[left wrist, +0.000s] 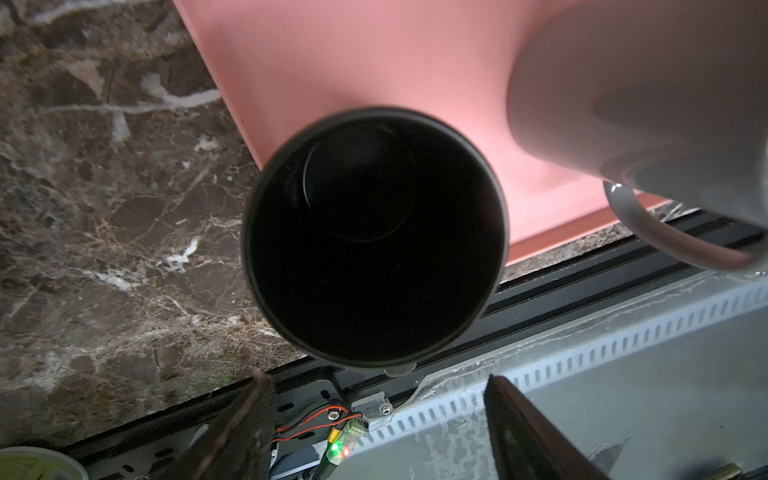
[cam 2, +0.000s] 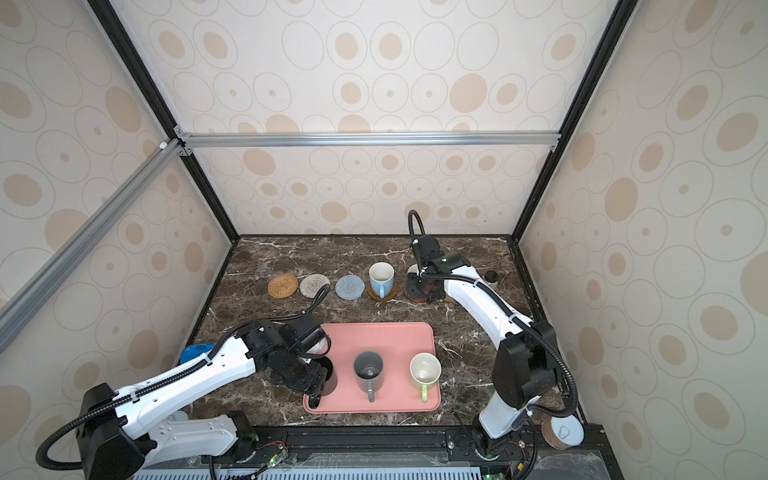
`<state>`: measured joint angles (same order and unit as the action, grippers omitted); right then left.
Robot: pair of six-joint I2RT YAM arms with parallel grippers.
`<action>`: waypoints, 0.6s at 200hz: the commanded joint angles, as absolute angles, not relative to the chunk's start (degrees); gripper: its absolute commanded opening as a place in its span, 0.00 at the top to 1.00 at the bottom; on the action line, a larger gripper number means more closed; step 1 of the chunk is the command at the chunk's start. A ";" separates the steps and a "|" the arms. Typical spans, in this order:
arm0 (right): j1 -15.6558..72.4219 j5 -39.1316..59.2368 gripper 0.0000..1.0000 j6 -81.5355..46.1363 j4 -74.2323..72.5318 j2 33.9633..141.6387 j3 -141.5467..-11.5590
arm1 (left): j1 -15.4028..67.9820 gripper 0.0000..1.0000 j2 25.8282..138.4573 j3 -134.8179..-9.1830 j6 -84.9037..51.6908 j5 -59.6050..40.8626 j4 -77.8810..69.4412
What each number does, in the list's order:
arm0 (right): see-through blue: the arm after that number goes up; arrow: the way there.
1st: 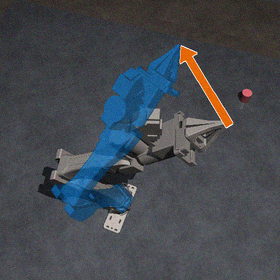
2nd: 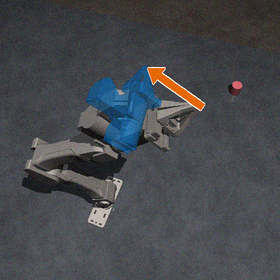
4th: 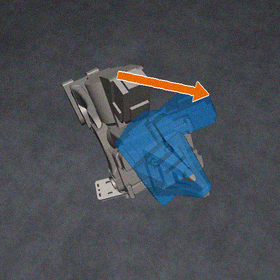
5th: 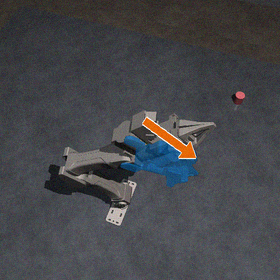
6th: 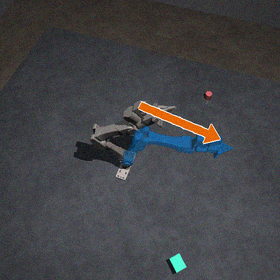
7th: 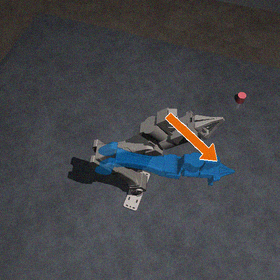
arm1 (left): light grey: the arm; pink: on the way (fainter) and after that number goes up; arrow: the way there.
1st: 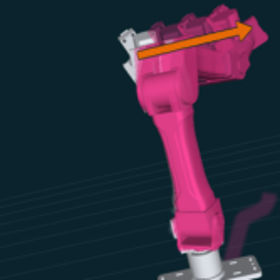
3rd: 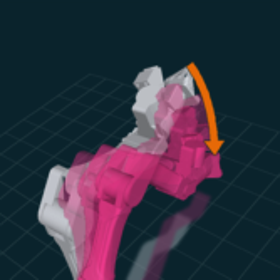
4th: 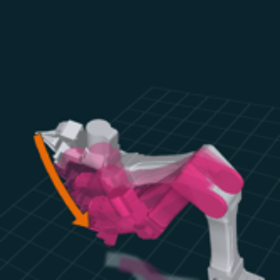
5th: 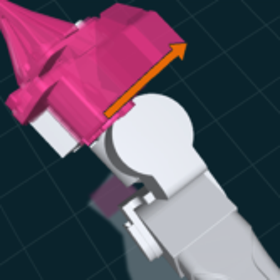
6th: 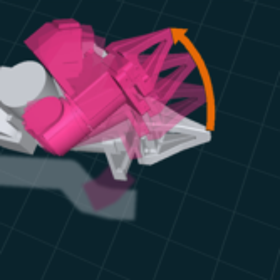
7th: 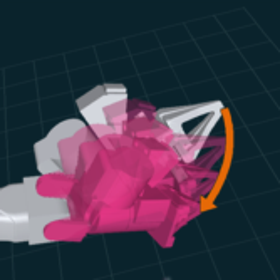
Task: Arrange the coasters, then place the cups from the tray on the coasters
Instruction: 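Move the open left gripper over the black mug on the pink tray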
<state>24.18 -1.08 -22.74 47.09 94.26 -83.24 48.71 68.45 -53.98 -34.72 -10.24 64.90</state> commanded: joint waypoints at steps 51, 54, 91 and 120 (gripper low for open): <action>23.48 -2.28 0.59 -24.00 47.58 91.36 -81.33 | 49.59 0.44 71.09 -51.70 -35.66 -10.16 58.92; 23.55 -2.35 0.59 -24.04 47.63 91.30 -81.25 | 49.66 0.45 71.22 -51.64 -35.75 -9.99 58.72; 23.55 -2.81 0.59 -24.28 47.89 90.76 -80.61 | 49.61 0.47 71.72 -51.13 -36.64 -7.38 57.56; 23.45 -3.08 0.59 -24.77 47.99 90.29 -80.18 | 49.63 0.48 72.23 -50.64 -37.16 -6.42 55.07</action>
<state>23.92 -1.96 -23.83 47.13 92.27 -81.17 49.04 71.50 -50.81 -35.57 -8.93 57.60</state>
